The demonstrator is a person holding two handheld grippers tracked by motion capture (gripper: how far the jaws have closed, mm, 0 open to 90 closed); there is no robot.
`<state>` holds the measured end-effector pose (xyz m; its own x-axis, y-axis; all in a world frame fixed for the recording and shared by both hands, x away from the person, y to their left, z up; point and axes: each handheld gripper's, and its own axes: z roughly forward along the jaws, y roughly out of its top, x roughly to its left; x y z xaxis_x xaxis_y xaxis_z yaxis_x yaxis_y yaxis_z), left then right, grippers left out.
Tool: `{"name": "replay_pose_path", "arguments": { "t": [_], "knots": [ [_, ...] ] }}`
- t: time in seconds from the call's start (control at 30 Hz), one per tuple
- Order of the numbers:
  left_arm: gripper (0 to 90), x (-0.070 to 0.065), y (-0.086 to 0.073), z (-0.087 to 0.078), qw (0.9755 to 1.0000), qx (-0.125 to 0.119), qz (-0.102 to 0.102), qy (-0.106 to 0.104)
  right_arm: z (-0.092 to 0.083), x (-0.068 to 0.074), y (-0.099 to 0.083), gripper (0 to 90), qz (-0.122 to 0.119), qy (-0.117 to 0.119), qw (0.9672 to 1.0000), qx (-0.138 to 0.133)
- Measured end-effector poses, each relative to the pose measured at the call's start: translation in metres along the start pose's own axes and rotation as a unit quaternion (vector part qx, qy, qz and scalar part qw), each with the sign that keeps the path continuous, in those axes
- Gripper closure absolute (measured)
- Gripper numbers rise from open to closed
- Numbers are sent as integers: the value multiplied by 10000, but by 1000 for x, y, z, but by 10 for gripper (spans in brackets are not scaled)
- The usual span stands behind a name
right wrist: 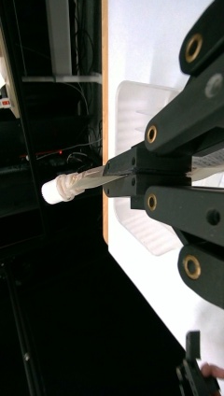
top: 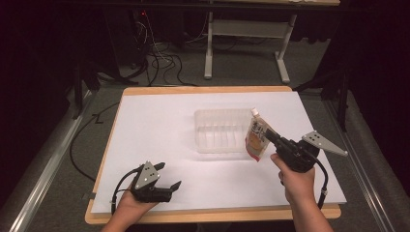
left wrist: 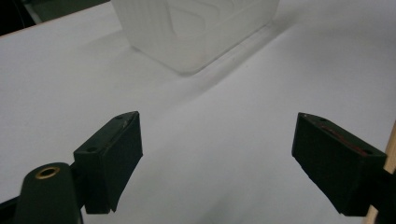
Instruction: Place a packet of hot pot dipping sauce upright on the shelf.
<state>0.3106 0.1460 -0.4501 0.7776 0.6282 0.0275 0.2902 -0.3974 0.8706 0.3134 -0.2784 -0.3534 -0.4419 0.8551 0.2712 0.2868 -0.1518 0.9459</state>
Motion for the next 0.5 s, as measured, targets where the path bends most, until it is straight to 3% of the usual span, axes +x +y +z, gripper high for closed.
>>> {"name": "replay_pose_path", "arguments": {
  "t": [0.5],
  "knots": [
    [167,-2,0,-1,10000,3,35,-59,36,26,14,900,-306,-332,9988,179]
  ]
}}
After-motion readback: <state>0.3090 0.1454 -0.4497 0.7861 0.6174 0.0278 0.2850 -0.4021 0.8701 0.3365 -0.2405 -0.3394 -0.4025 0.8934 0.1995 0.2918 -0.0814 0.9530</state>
